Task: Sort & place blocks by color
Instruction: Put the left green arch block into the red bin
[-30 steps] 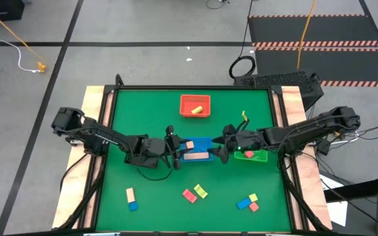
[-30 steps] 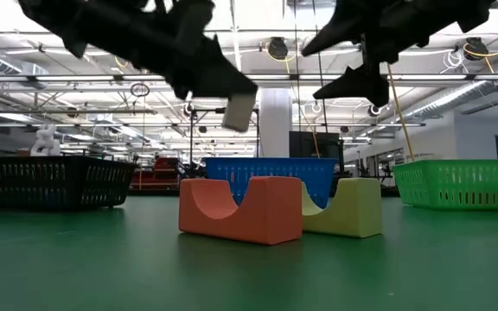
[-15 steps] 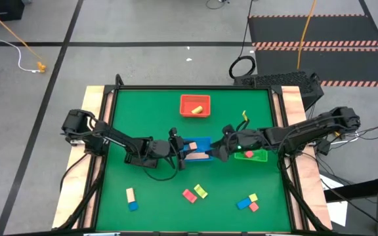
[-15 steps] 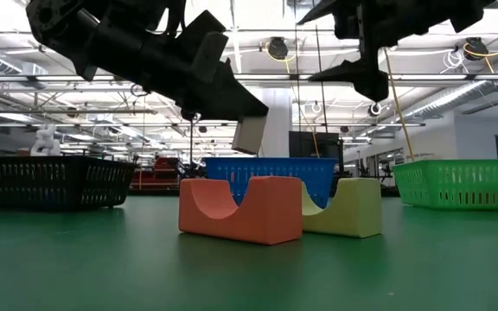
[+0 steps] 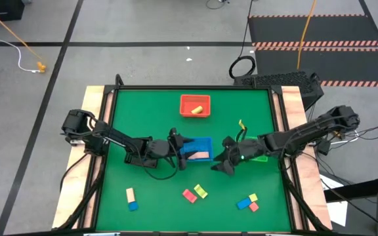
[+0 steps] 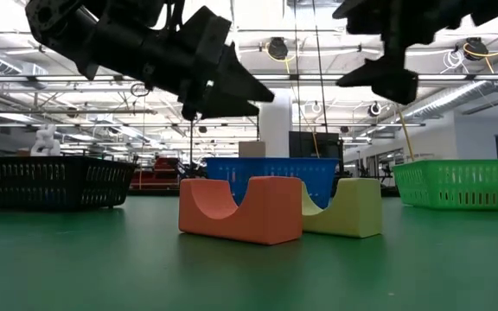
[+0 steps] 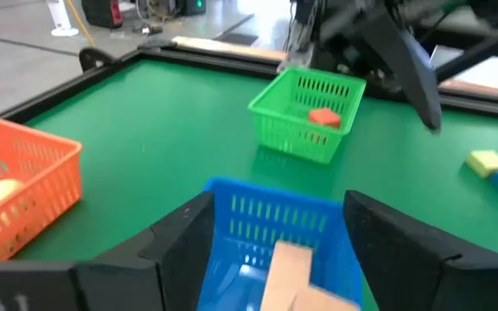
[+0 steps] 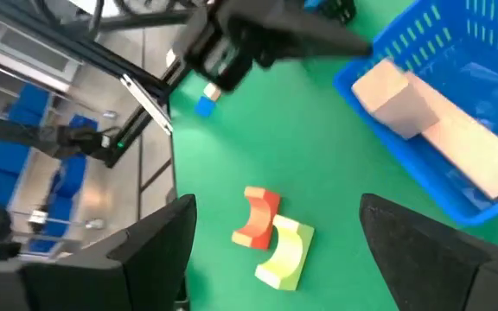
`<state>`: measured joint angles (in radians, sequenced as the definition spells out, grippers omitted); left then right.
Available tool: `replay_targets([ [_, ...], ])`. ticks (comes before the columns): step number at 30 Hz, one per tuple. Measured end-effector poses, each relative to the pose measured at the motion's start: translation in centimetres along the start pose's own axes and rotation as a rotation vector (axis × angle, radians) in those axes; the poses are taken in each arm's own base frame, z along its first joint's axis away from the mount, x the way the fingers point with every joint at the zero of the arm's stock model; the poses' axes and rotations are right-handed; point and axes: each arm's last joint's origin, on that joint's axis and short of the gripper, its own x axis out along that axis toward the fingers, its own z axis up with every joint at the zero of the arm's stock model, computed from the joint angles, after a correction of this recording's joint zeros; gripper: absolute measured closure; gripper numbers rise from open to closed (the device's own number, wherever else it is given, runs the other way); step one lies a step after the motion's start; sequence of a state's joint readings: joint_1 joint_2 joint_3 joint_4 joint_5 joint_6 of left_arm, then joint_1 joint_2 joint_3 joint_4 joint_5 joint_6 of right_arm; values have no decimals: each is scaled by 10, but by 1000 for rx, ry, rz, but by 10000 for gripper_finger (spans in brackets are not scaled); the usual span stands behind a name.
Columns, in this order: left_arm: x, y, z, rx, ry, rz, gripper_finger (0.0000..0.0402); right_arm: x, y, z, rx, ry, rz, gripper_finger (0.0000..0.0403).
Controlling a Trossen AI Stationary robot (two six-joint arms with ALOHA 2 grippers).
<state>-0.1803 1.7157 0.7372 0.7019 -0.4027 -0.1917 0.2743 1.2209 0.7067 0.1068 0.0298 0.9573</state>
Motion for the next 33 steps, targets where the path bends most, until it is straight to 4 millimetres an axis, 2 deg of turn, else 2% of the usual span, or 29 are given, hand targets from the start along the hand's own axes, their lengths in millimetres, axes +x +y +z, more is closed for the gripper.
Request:
replay_targets([
  [8,0,-1,7,-24,-63,-13,136,3,18,-38,-97,-60,-67,90],
  [17,-8,-5,23,-59,-151,-69,136,39,16,-74,-202,-55,-87,90],
  [23,-30,-20,41,-38,-179,-137,135,61,10,-91,-269,-20,-106,90],
  [26,-43,-29,47,-11,-181,-175,135,71,13,-97,-314,-2,-113,90],
  [33,-69,-46,47,37,-113,-247,135,100,29,-117,-603,34,-116,90],
])
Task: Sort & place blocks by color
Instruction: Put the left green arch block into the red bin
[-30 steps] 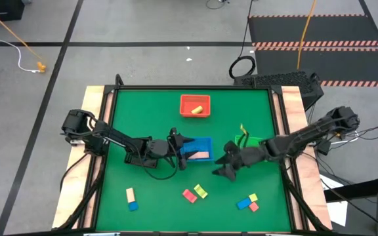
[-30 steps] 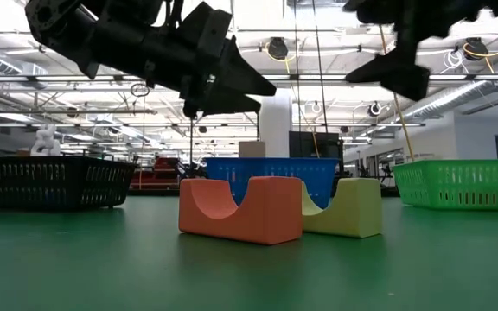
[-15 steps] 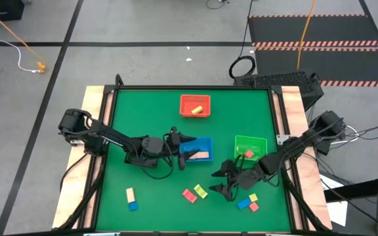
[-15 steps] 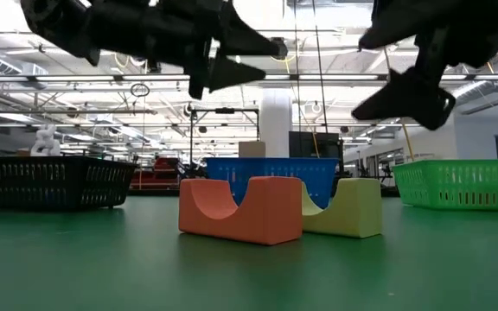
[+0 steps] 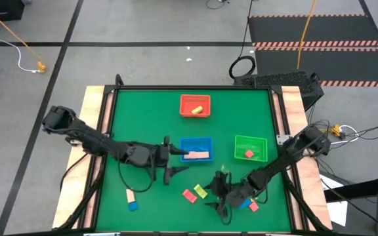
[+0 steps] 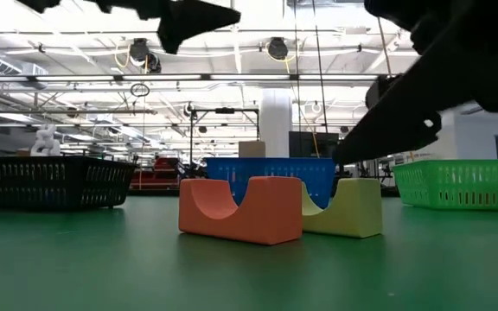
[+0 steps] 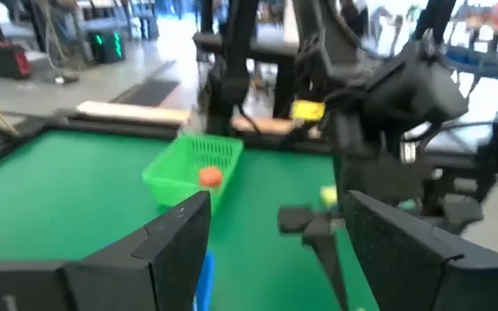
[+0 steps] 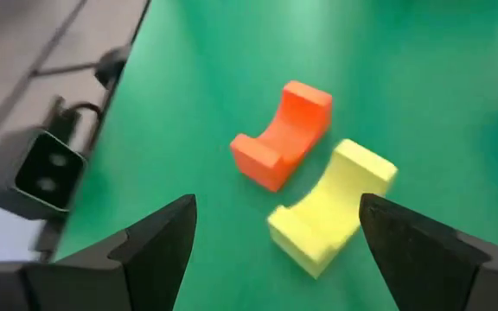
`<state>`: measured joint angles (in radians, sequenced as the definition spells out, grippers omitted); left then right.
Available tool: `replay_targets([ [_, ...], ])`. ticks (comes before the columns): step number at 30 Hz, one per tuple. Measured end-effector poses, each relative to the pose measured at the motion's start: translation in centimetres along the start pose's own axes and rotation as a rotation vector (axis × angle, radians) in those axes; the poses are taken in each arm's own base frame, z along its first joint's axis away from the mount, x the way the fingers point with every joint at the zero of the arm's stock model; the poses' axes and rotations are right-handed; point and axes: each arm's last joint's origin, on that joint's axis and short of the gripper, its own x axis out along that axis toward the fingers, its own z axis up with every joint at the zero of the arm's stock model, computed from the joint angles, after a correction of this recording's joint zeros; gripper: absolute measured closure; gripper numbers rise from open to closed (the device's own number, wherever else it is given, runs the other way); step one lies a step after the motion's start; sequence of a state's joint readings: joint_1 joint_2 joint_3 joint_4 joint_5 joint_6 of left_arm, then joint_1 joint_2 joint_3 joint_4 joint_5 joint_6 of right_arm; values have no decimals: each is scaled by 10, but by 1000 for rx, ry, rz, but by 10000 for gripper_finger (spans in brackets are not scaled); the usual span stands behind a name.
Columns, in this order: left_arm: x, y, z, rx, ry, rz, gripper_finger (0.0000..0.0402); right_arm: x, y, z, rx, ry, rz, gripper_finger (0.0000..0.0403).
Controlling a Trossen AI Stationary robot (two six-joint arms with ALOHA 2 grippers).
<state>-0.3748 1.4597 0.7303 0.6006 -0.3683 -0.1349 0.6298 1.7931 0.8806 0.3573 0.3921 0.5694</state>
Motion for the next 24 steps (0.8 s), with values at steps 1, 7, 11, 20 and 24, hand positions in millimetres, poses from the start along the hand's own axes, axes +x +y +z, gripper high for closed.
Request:
replay_targets([
  [1,-1,-3,0,-5,-1,-9,135,3,3,-2,-27,-6,-17,90],
  [7,-7,-18,-4,-12,27,-61,135,17,13,-9,-97,-74,-156,90],
  [11,-10,-25,-6,-35,41,-84,135,19,13,-14,-79,-97,-210,90],
  [20,-15,-35,-7,-34,43,-120,135,29,8,-28,-7,-82,-257,90],
  [24,-16,-36,-7,-34,44,-123,135,35,1,-36,10,-53,-288,90],
])
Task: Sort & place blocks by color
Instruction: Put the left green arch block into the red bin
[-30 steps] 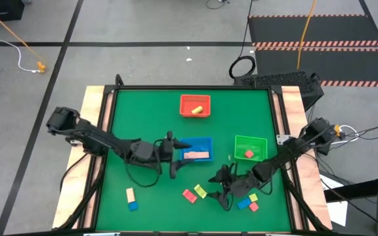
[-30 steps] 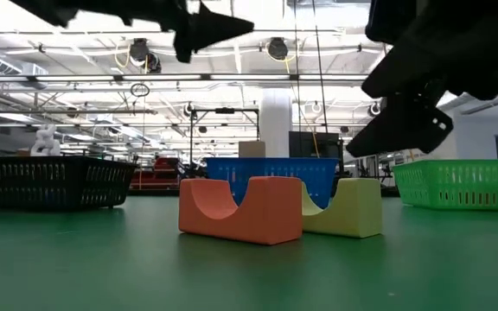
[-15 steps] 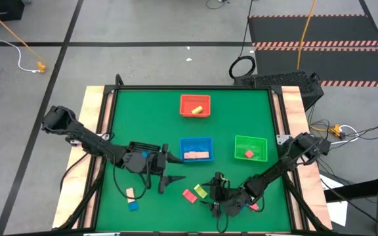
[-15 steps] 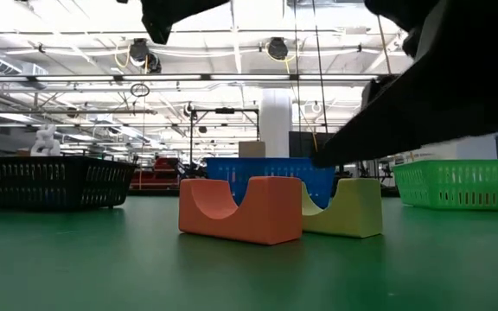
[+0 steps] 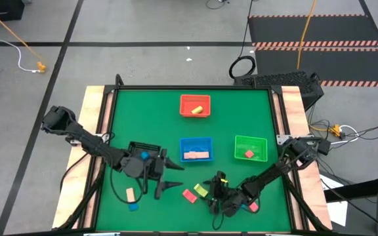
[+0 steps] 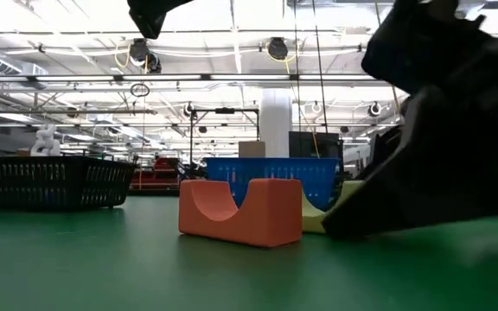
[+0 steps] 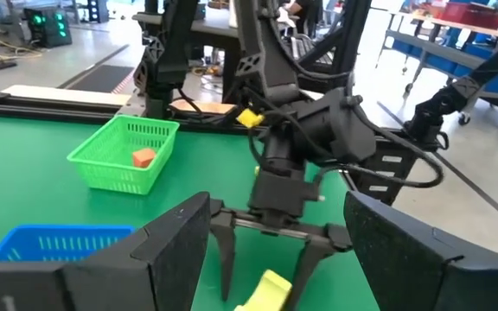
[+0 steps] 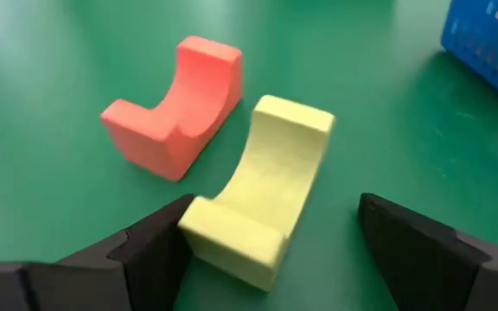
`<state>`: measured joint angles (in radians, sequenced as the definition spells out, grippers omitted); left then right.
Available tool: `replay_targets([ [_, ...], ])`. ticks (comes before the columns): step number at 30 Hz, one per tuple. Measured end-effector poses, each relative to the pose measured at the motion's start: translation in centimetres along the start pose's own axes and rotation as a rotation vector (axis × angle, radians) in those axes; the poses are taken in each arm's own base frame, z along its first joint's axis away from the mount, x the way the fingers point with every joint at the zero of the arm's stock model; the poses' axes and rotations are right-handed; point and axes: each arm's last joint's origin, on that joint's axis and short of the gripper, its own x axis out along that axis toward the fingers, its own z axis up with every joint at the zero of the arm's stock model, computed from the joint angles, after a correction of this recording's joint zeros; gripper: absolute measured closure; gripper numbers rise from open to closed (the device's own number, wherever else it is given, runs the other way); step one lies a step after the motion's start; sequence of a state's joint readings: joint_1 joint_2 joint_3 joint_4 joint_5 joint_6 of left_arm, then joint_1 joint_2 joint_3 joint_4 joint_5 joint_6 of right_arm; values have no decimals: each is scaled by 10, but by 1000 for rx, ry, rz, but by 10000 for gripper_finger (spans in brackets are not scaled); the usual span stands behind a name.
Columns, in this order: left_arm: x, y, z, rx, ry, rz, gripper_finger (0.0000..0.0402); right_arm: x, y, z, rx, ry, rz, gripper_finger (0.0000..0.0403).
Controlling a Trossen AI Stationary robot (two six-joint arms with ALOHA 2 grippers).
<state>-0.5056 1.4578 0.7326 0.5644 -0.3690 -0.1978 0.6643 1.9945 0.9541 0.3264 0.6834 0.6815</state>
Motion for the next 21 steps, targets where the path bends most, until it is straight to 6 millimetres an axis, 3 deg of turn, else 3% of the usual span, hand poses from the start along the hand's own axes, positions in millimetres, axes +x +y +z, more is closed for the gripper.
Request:
replay_targets([
  [3,0,0,0,1,1,1,135,2,-4,1,57,14,-23,93],
  [6,0,0,0,1,1,2,135,2,-5,1,67,22,-33,123],
  [9,0,0,0,2,3,1,135,3,-6,0,62,27,-37,182],
  [13,0,1,-3,4,28,7,135,3,-7,0,66,35,-37,291],
  [18,0,2,-7,17,66,15,135,-5,-9,10,18,87,6,291],
  [21,0,2,-8,26,81,19,135,-17,-14,26,13,107,33,291],
])
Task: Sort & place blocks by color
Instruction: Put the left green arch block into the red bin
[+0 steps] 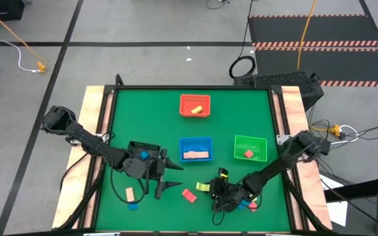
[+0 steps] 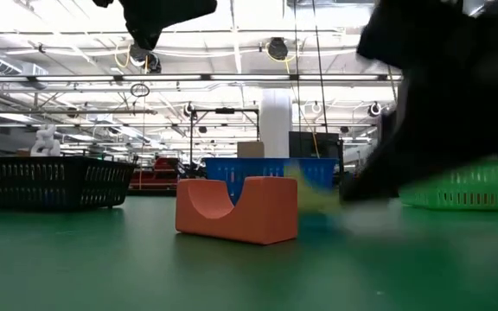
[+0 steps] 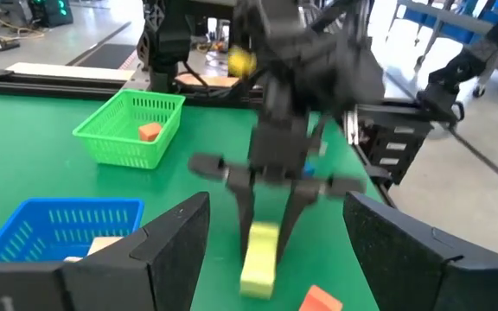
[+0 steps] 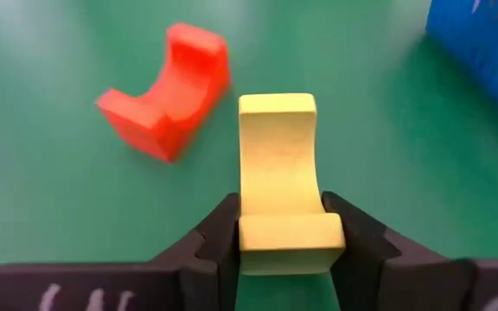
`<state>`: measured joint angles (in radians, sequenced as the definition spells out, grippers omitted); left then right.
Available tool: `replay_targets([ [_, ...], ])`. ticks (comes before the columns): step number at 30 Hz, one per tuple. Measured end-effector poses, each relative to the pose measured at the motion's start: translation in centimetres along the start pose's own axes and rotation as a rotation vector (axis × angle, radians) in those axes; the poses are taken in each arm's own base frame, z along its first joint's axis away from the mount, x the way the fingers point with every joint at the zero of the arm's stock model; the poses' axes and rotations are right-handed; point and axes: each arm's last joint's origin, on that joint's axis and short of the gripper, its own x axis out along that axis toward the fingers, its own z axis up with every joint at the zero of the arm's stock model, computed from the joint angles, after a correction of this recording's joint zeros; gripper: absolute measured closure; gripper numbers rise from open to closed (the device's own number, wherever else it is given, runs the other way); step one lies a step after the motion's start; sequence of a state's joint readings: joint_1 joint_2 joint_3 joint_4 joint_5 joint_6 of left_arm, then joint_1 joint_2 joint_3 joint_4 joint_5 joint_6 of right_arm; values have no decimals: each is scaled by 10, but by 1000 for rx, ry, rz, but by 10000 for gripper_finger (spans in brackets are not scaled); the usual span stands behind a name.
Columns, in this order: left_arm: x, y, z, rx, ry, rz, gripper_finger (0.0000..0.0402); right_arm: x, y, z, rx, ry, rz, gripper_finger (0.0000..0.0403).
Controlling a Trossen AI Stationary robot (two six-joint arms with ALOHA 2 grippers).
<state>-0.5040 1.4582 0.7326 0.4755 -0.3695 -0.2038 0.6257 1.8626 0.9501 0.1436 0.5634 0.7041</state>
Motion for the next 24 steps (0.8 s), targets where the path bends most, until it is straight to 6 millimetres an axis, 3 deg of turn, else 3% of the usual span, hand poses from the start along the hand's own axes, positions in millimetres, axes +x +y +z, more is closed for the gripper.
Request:
replay_targets([
  [10,1,3,-1,221,7,55,135,-53,-19,76,-116,-216,60,291],
  [17,1,8,13,395,-108,156,135,-61,-34,96,-234,-272,14,291],
  [24,6,19,17,382,-119,120,135,-53,-48,105,-326,-275,-52,291],
])
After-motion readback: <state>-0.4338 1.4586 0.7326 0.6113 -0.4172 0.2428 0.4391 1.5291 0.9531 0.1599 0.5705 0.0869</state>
